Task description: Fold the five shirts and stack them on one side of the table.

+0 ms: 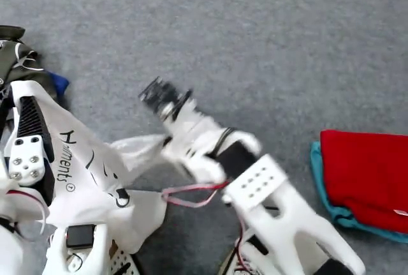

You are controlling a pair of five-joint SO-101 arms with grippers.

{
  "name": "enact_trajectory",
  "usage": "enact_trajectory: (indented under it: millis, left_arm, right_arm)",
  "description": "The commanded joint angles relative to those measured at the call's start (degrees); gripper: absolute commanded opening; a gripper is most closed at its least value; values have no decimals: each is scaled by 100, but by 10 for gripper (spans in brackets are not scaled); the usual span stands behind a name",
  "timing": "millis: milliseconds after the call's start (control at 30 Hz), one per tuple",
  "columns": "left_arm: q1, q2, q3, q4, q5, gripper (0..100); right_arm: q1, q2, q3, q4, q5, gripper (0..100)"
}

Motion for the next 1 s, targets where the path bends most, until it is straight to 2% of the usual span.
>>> enact_trajectory:
  millis: [0,167,267,367,467,600,700,833,967]
  left_arm:
    - [-44,84,18,-123,-9,19]
    - [-35,84,26,-123,-9,19]
    - [-35,84,26,-123,-9,19]
    - [-35,84,26,-123,-9,19]
    - [-35,84,26,-114,-9,19]
    - [-35,84,26,-114,-9,19]
    - [-35,84,26,-114,-9,19]
    - [-35,84,26,-97,-9,19]
    - [-35,84,35,-88,-9,19]
  right_arm:
    - [778,-189,-1622,738,211,5]
    - [1393,-189,-3240,1714,360,5]
    - [1437,-163,-3873,2338,448,5]
    - [1244,-136,-3442,2409,457,9]
    - [435,-101,-2431,2286,659,57]
    - [-690,-145,-831,1442,730,196]
    - [-1376,-163,-22,695,721,260]
    - [-1982,-136,611,-193,677,271]
    - [-2062,-127,1165,-1116,123,271]
